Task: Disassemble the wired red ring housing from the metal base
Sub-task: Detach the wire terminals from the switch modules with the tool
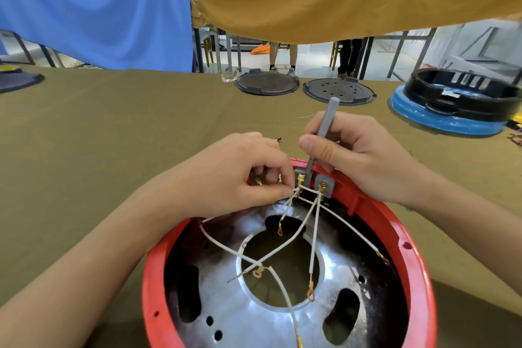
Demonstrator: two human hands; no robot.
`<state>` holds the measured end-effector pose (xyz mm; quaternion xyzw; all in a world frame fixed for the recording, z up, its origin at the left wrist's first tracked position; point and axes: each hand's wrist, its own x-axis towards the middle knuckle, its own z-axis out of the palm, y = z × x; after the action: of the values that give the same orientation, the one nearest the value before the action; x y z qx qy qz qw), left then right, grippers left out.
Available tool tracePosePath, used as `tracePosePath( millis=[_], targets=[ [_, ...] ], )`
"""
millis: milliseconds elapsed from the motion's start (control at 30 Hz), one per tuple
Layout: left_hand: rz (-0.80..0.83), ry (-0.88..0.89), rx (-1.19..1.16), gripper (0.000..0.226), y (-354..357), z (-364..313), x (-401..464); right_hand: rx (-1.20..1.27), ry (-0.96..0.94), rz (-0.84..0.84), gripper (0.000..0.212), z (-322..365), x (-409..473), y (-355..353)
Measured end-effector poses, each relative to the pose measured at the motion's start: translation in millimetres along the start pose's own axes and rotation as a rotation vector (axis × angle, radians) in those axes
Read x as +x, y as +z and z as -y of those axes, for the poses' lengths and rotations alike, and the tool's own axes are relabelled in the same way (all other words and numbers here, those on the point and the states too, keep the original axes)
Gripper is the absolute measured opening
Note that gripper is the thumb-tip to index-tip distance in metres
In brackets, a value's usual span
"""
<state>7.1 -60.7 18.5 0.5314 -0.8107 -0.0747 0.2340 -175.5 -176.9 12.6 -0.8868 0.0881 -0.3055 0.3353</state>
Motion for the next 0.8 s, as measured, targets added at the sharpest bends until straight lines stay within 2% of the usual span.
tracePosePath(
  millis=[800],
  targets=[
    [0.001, 0.004, -0.003, 0.001, 0.8, 2.0, 1.2, 0.013, -0.023, -0.051, 0.017, -1.6, -3.1, 1.9]
  ],
)
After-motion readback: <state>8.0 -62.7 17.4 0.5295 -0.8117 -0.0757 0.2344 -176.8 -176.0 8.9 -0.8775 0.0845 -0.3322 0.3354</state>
